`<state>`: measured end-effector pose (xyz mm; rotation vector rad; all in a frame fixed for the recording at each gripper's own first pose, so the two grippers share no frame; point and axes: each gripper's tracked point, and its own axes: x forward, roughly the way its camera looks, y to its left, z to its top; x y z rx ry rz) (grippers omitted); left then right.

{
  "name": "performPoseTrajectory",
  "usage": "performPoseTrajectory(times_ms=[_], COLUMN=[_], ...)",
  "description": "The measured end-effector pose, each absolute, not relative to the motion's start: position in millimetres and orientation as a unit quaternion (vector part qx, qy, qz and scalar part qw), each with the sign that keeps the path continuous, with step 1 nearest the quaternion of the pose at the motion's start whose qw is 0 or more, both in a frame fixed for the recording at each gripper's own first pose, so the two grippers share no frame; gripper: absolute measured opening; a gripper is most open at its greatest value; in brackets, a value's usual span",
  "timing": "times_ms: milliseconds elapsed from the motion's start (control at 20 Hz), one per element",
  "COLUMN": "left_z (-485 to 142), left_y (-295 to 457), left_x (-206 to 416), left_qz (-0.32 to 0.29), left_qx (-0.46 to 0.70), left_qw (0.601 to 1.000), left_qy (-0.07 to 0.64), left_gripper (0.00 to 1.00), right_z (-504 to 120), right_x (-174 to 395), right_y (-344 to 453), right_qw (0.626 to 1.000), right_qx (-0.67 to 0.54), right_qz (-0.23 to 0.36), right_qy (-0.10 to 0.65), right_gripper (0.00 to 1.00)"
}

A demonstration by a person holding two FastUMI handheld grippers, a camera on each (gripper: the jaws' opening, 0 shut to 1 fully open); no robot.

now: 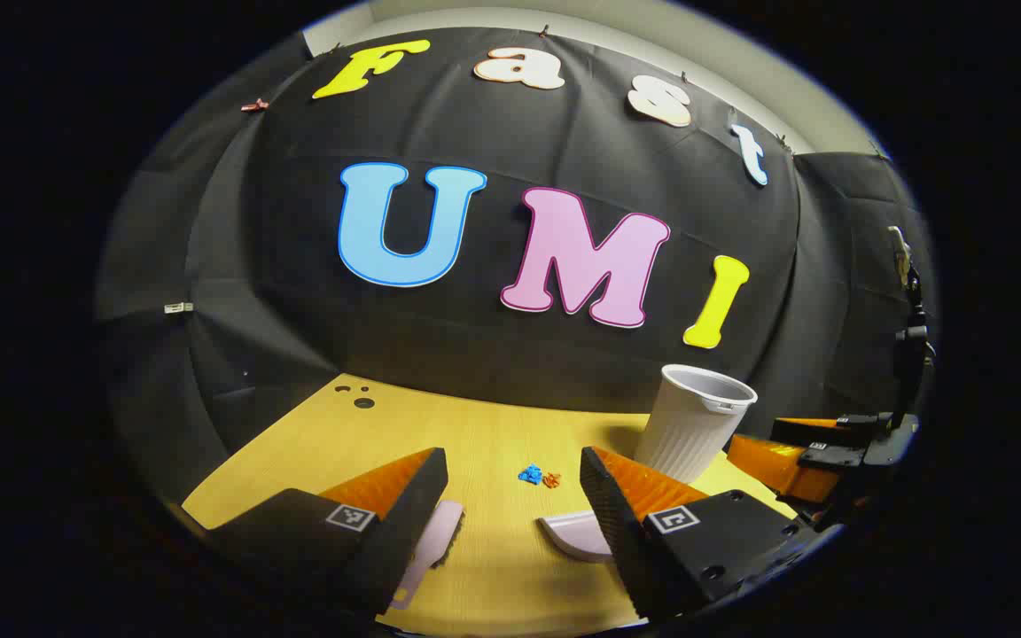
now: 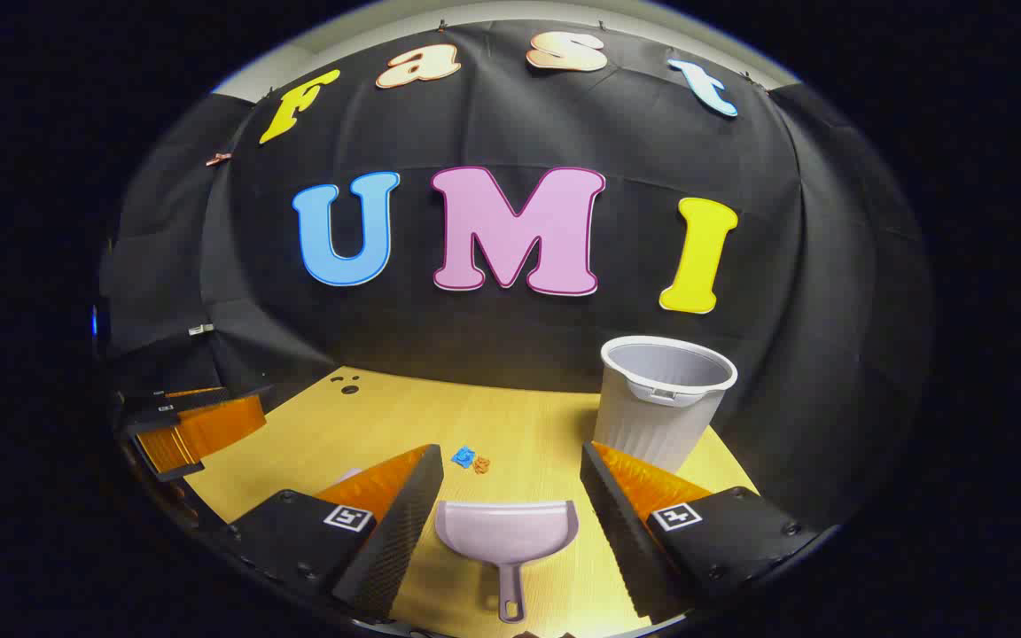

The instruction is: Pick up the small broom and dustpan from the desktop, sweep the trash into the dustpan with the broom, and then empty the trash into the garbage bin.

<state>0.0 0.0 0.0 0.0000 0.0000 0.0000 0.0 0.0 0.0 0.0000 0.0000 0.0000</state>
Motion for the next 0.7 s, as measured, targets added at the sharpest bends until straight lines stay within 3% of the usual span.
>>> performPoseTrajectory(times_ms=[700], left_z=[-22.7], left_y=[19.6], left_x=[0.1], left_qz=[0.023], left_qx=[0.022], left_qw=[0.999], left_qy=[0.038], left_gripper=[0.96], right_z=[-54.7], right_x=[17.4], right_y=[10.9], right_qw=[0.995], right_qx=[0.020], right_qz=[0.022], right_qy=[0.094], right_gripper=[0.98])
